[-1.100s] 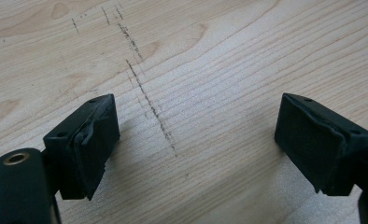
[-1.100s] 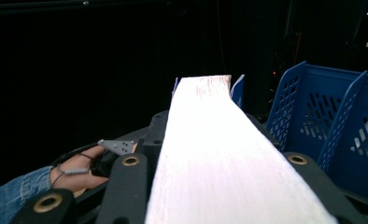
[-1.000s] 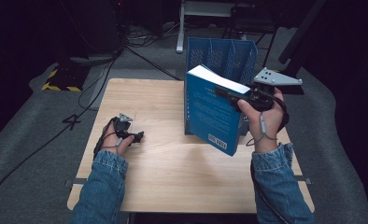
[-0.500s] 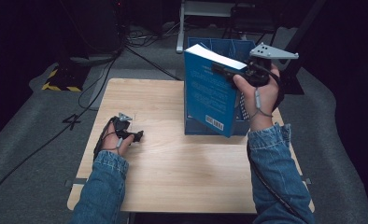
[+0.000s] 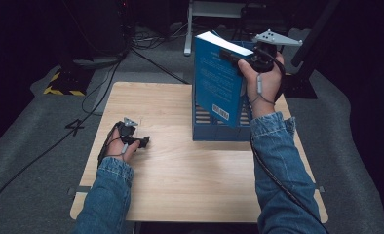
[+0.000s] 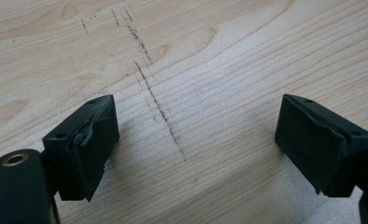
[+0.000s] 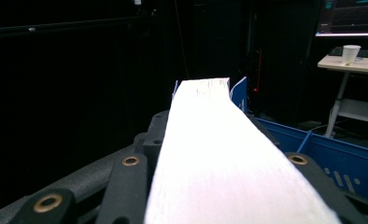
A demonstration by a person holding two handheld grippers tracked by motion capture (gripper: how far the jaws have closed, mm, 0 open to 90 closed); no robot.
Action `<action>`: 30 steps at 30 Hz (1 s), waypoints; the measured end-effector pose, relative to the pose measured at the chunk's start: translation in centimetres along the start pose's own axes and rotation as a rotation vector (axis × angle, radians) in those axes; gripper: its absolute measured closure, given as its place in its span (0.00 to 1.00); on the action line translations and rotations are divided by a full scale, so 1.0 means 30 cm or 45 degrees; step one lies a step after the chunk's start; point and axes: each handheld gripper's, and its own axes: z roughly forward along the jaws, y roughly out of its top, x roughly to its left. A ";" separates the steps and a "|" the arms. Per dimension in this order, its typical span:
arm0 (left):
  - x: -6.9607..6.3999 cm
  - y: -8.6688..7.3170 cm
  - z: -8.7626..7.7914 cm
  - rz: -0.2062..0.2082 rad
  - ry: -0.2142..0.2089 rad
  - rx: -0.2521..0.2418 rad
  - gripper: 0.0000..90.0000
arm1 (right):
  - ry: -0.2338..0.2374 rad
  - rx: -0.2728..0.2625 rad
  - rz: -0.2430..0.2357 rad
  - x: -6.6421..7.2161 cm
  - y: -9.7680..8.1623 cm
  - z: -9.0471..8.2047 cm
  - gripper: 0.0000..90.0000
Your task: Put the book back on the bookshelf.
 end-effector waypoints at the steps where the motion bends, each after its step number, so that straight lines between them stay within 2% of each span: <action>1: 0.000 0.000 0.000 0.000 -0.001 0.000 0.15 | -0.006 0.005 0.014 -0.009 0.001 0.009 0.68; 10: 0.000 0.000 0.000 0.001 0.000 0.002 0.15 | -0.052 -0.014 0.061 -0.064 0.021 0.067 0.68; 19: -0.001 0.000 0.000 0.002 0.001 0.003 0.15 | -0.122 0.010 0.088 -0.101 0.022 0.124 0.68; 30: -0.001 0.000 0.000 0.003 0.002 0.003 0.15 | -0.194 -0.003 0.130 -0.113 -0.006 0.205 0.68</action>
